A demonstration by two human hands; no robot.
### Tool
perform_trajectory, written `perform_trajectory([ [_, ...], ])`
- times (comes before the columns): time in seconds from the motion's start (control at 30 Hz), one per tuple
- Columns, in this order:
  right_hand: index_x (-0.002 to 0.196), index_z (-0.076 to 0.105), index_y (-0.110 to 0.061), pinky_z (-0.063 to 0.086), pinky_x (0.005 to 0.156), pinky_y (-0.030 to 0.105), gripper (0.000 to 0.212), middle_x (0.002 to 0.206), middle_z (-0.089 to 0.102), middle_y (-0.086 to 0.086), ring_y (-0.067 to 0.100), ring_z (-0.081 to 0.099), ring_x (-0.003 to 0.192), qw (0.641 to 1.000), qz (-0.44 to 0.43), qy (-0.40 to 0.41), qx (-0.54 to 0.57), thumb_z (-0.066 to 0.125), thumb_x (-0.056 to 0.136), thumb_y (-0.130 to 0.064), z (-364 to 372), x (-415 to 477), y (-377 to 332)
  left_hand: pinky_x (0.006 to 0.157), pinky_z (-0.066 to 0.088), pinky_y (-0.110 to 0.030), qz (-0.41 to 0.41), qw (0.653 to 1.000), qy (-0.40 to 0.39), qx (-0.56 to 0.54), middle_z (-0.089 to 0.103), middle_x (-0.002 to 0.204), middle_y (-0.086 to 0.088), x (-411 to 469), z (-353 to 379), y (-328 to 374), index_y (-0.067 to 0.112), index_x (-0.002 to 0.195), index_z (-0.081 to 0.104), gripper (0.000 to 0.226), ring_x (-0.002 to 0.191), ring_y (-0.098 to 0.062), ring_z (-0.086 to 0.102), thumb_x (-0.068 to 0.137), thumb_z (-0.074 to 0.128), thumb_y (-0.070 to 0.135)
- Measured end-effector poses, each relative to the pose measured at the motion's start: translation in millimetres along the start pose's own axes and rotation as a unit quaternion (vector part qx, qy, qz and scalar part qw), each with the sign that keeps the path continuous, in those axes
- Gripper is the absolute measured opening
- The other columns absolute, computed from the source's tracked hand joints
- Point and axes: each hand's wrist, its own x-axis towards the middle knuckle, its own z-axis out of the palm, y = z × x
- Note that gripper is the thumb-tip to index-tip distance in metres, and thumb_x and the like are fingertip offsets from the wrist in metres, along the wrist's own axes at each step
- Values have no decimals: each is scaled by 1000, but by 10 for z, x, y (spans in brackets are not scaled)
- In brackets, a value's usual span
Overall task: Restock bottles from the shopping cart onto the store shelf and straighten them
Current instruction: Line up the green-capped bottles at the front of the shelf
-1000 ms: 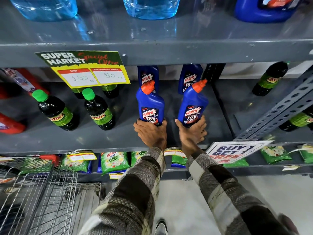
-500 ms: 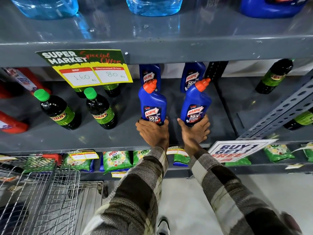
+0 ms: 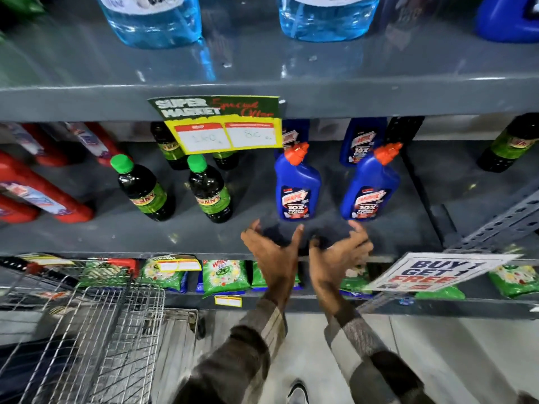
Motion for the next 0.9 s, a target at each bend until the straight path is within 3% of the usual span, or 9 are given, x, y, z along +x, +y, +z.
perform_trajectory([
  [0.07,120,49,-12,37,91,38,65,115,48,13,30,46,106,995,-78,-49,32,75,60,-13,81,-285,-173,93,47,-18,42,999,11,10,44,112,-4,102,-367,-36,12,121,43,72,103,-18,51,68,87,35],
  [0.2,117,52,-12,46,87,34,52,110,50,6,22,52,95,963,-171,-180,108,71,70,-8,450,-716,-529,91,47,-51,103,989,102,39,44,106,-8,587,-1068,-80,9,113,46,56,100,-30,50,77,81,33],
  [0.3,128,47,-9,47,85,30,63,112,52,7,19,52,89,948,-166,-240,129,74,72,-8,830,-972,-695,89,44,-60,113,979,158,53,43,102,-9,1106,-1556,-218,10,106,43,52,96,-37,49,77,79,36],
  [0.4,136,38,-8,47,91,31,84,119,52,10,23,54,98,954,-119,-256,102,82,64,-15,1260,-1065,-683,90,44,-58,100,975,189,64,38,106,-5,1615,-1862,-344,5,110,42,66,99,-35,45,69,85,34],
  [0.47,135,38,-12,47,97,39,95,123,55,10,27,56,109,965,-61,-244,76,86,54,-25,1502,-1120,-661,101,42,-54,61,984,152,70,42,118,-14,1908,-1950,-461,-1,125,40,85,112,-33,46,63,89,32],
  [0.57,124,50,-13,47,96,44,86,118,59,12,33,56,112,976,-26,-217,9,87,50,-36,1700,-1181,-607,110,41,-48,16,997,33,74,46,133,-11,2136,-2032,-600,2,138,32,103,126,-28,48,60,92,31],
  [0.67,126,52,-14,46,98,41,82,122,56,12,33,51,118,978,-10,-205,-36,87,55,-36,1741,-1141,-640,102,48,-42,-8,992,-38,119,59,126,-2,2220,-2031,-604,14,131,41,89,120,-27,58,59,91,32],
  [0.73,129,51,-16,44,100,40,82,126,53,11,32,49,122,977,-1,-206,-50,86,58,-37,1753,-1130,-653,100,50,-46,-9,986,-60,158,66,122,-3,2245,-2032,-574,20,124,49,79,117,-29,60,59,88,42],
  [0.9,125,55,-16,45,97,39,77,120,55,12,32,50,118,982,-11,-183,-46,86,59,-38,1743,-1181,-667,101,46,-54,-4,984,-56,170,67,120,-9,2232,-2032,-595,16,120,56,59,117,-32,58,71,82,36],
])
